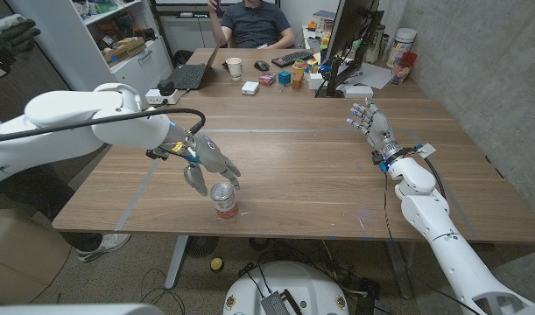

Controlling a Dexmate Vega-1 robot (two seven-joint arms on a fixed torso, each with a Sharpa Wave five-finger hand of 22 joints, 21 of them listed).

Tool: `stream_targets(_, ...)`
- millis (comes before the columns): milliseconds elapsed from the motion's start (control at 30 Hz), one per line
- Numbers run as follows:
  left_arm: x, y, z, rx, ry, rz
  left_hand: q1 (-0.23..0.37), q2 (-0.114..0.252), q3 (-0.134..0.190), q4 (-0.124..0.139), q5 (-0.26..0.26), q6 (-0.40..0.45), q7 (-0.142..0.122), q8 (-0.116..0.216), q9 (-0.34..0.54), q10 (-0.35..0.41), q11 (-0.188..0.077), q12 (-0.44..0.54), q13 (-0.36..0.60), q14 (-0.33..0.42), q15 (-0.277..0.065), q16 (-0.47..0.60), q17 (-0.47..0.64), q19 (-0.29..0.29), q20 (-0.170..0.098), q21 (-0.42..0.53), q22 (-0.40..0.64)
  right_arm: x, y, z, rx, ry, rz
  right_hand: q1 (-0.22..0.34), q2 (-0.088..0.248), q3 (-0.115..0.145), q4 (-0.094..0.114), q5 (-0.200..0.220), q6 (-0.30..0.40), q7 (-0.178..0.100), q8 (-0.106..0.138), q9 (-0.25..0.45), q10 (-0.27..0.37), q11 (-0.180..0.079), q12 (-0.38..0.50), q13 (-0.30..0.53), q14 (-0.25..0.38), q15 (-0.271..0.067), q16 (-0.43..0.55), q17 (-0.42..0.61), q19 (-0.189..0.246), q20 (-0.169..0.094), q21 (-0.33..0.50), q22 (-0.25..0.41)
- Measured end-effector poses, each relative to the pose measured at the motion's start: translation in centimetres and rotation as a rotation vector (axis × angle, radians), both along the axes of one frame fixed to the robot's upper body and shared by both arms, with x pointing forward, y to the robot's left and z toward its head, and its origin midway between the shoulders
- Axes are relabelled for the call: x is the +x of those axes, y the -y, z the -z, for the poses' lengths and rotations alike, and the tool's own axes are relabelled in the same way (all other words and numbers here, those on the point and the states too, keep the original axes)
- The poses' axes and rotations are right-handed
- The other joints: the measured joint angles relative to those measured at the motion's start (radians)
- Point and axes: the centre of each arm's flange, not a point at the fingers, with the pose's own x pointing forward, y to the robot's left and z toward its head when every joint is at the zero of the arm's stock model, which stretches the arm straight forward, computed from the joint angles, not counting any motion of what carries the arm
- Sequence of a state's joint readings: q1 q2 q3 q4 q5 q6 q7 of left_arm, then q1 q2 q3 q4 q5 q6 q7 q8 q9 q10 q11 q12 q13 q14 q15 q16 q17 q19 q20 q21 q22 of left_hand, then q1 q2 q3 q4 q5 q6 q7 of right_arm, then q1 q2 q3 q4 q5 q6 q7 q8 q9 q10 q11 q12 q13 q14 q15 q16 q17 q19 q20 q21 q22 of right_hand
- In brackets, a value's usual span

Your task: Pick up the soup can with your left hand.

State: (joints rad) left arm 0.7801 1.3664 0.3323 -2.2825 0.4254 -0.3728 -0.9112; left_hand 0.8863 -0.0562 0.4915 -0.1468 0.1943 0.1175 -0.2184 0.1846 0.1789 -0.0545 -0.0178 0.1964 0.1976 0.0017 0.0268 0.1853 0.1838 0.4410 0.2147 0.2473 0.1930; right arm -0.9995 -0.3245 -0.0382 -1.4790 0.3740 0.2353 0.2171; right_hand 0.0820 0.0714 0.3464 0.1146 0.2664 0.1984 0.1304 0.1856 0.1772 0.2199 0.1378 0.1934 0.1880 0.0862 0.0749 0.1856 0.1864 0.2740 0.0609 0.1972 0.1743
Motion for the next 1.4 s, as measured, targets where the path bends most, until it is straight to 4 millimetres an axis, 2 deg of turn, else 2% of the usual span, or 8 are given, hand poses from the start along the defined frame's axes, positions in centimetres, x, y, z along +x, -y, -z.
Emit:
stream_targets(133, 0.1, 0.0, -0.1, -0.005, 0.011, -0.002, 0.0, 0.0, -0.004, 0.002, 0.0, -0.002, -0.002, 0.0, 0.0, 0.0, 0.0, 0.0, 0.0, -0.003, -0.007, 0.0, 0.0, 0.0, 0.0, 0.0, 0.0, -0.1, 0.0, 0.1, -0.003, 0.0, 0.0, 0.0, 0.0, 0.0, 0.0, 0.004, 0.0, 0.0, 0.0, 0.0, 0.001, 0.001, 0.0, 0.0, 0.0, 0.0, 0.0, 0.0, 0.0, 0.0, 0.0, 0.0)
stream_targets(167, 0.2, 0.0, 0.6, -0.008, -0.002, -0.003, 0.0, 0.0, -0.004, 0.002, 0.0, -0.002, -0.002, 0.0, 0.0, 0.0, 0.0, 0.0, 0.0, 0.0, -0.01, 0.0, 0.0, 0.0, 0.0, 0.0, 0.0, -0.1, 0.0, 0.1, -0.003, -0.002, -0.002, 0.0, 0.0, 0.0, 0.0, 0.004, 0.0, 0.0, 0.0, 0.0, 0.003, 0.003, 0.0, 0.0, 0.0, 0.0, 0.0, 0.0, 0.0, 0.0, 0.0, 0.0)
stream_targets(333, 0.5, -0.1, 0.8, -0.014, 0.01, -0.005, 0.004, 0.004, -0.004, 0.002, 0.0, -0.007, 0.004, 0.0, 0.0, 0.0, 0.0, 0.004, 0.0, 0.001, -0.011, 0.0, 0.0, 0.0, 0.0, 0.0, 0.0, -0.2, 0.0, 0.1, -0.008, -0.001, -0.003, -0.004, -0.004, 0.0, 0.0, 0.004, 0.0, 0.0, 0.0, 0.0, 0.003, 0.003, 0.0, 0.0, 0.0, 0.0, 0.0, 0.0, 0.004, 0.004, 0.0, 0.0)
stream_targets(367, 0.6, -0.1, 1.5, -0.014, -0.005, -0.006, 0.004, 0.004, -0.006, 0.0, 0.0, -0.007, 0.004, 0.0, 0.0, 0.0, 0.0, 0.004, 0.0, 0.001, -0.011, 0.0, 0.0, 0.0, 0.0, 0.0, 0.0, -0.2, 0.0, 0.1, -0.009, -0.003, -0.005, -0.004, -0.004, 0.0, 0.0, 0.004, 0.0, 0.0, 0.0, 0.0, 0.003, 0.003, 0.0, 0.0, 0.0, 0.0, 0.0, 0.0, 0.004, 0.004, 0.0, 0.0)
stream_targets(667, 0.9, -0.2, 2.3, -0.017, -0.004, -0.006, 0.009, 0.009, -0.016, -0.002, 0.0, -0.007, 0.004, 0.0, 0.0, 0.0, 0.0, 0.004, 0.0, 0.005, -0.015, 0.004, 0.0, 0.013, 0.002, 0.0, 0.0, -0.4, 0.0, 0.2, -0.017, -0.006, -0.006, -0.004, -0.004, 0.0, 0.0, 0.004, 0.005, 0.005, 0.0, 0.0, 0.003, 0.003, 0.0, 0.0, 0.004, 0.004, 0.0, 0.0, 0.004, 0.004, 0.0, 0.0)
stream_targets(800, 1.1, -0.2, 2.8, -0.017, 0.003, -0.007, 0.019, 0.008, -0.023, -0.001, 0.0, -0.011, 0.0, 0.0, 0.0, -0.011, -0.011, 0.004, 0.0, 0.0, -0.019, 0.004, 0.0, 0.013, 0.002, 0.0, 0.0, -0.4, -0.1, 0.2, -0.022, -0.005, -0.006, -0.004, -0.004, -0.003, -0.003, 0.004, 0.005, 0.005, 0.0, 0.0, 0.014, 0.003, 0.004, 0.0, 0.004, 0.004, 0.0, 0.0, 0.004, 0.004, 0.0, 0.0)
stream_targets(1400, 1.7, -0.2, 5.1, -0.029, -0.01, -0.007, 0.037, 0.021, -0.04, 0.0, 0.0, -0.034, 0.002, 0.0, 0.005, -0.044, -0.008, 0.003, 0.0, -0.017, -0.026, 0.004, 0.0, 0.022, 0.0, 0.0, 0.0, -0.7, -0.4, 0.2, -0.043, -0.004, -0.01, -0.009, -0.009, -0.007, -0.001, 0.008, 0.016, 0.005, 0.0, 0.0, 0.02, 0.009, 0.008, 0.0, 0.007, 0.007, 0.0, 0.0, 0.007, 0.007, 0.0, 0.0)
